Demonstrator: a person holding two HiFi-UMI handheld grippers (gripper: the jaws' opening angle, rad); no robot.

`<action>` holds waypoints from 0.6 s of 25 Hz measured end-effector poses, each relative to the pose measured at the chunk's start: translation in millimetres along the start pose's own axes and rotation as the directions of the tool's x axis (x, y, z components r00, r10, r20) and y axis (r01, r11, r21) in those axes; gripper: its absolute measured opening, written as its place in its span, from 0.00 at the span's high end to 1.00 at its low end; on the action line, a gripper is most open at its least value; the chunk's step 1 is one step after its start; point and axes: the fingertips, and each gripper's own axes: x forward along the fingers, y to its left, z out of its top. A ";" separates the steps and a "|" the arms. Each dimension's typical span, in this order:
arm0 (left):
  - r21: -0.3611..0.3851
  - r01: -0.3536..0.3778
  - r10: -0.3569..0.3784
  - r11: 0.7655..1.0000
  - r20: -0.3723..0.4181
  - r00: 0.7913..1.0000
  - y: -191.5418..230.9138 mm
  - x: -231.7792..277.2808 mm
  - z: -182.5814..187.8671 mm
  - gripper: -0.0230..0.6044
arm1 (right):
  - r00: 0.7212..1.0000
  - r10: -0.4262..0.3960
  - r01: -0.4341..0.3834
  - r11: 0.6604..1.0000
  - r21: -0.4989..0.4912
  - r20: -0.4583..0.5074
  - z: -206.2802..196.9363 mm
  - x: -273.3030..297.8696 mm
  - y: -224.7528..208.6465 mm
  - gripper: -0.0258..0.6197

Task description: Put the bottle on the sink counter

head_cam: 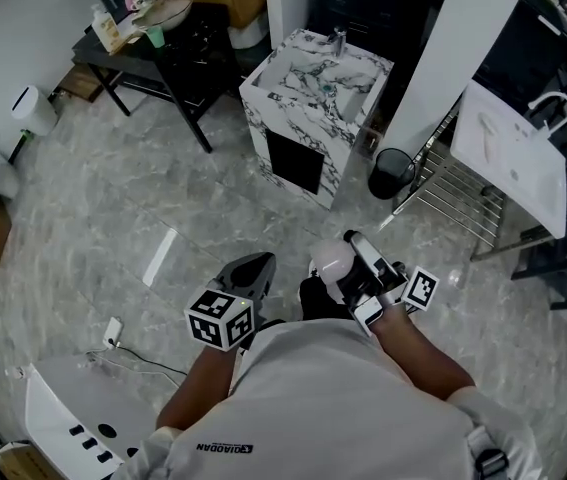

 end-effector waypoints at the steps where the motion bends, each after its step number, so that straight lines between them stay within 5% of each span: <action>1: 0.003 0.002 -0.002 1.000 -0.003 1.000 2.9 5.3 3.8 0.94 | 1.000 0.002 -0.002 1.000 0.002 0.002 4.5 3.3 -1.9 0.72; 15: 0.034 0.012 -0.011 0.999 -0.033 0.999 45.5 90.1 67.2 0.94 | 0.999 0.027 -0.028 0.999 0.017 0.036 96.9 67.8 -32.6 0.72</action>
